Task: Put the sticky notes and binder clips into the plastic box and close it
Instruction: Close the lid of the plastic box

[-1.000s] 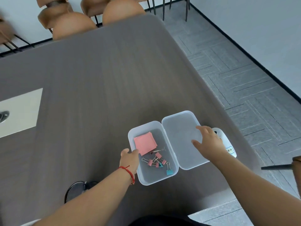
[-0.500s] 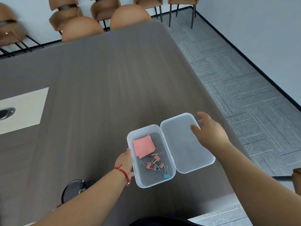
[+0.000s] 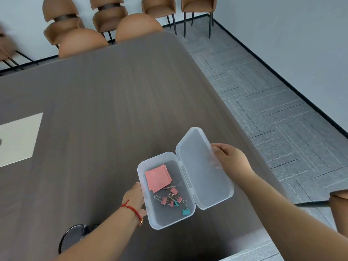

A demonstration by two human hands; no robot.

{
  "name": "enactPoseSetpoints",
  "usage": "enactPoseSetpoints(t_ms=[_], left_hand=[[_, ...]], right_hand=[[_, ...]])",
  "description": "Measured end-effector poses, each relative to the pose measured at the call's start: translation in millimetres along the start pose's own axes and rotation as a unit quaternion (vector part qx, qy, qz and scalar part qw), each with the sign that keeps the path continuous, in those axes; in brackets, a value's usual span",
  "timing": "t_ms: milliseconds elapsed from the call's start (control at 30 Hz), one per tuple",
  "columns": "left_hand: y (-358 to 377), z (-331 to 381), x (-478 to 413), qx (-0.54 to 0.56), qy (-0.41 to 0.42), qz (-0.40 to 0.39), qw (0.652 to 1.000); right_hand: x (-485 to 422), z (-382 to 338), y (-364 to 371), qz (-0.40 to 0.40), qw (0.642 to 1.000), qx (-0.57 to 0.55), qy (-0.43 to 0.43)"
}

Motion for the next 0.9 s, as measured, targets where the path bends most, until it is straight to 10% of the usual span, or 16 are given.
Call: enactPoseSetpoints(t_ms=[300, 567, 900], left_hand=[[9, -6, 4, 0.05, -0.03, -0.046, 0.997], [-9, -7, 3, 0.038, 0.008, -0.016, 0.999], [-13, -3, -4, -0.033, 0.044, -0.021, 0.998]], right_hand=[[26, -45, 121, -0.132, 0.978, 0.117, -0.11], [56, -4, 218, -0.198, 0.853, 0.406, -0.261], [56, 7, 223, -0.191, 0.846, 0.431, -0.249]])
Point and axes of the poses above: each hand's wrist, its own x-axis away from the middle knuckle, its own y-axis out of the palm, z = x × y, the point moved 10 cm from there along -x, towards the middle knuckle, and after that the axes turned 5 degrees about -z, right-handed, at the moved point
